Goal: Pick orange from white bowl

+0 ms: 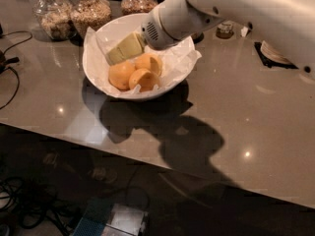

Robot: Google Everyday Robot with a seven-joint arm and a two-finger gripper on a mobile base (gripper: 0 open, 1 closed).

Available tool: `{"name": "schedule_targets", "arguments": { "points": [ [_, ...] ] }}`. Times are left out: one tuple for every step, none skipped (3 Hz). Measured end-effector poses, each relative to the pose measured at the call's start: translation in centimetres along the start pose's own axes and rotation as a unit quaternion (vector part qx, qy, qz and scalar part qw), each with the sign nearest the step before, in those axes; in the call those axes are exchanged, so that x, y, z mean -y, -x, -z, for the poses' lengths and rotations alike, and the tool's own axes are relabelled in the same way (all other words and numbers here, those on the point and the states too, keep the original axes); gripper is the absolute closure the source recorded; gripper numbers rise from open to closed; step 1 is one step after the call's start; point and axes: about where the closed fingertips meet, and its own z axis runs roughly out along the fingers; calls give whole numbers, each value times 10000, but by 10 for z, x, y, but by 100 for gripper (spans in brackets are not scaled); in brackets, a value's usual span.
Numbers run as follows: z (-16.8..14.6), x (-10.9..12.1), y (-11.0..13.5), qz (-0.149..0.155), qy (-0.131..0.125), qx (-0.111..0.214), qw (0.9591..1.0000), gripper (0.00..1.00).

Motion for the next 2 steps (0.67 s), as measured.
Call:
{"name": "schedule_targets", "arguments": {
  "points": [
    [-2, 3, 12, -401, -71, 261, 9988, 7],
    [-4, 4, 9, -451, -152, 285, 9985, 19]
  ]
}}
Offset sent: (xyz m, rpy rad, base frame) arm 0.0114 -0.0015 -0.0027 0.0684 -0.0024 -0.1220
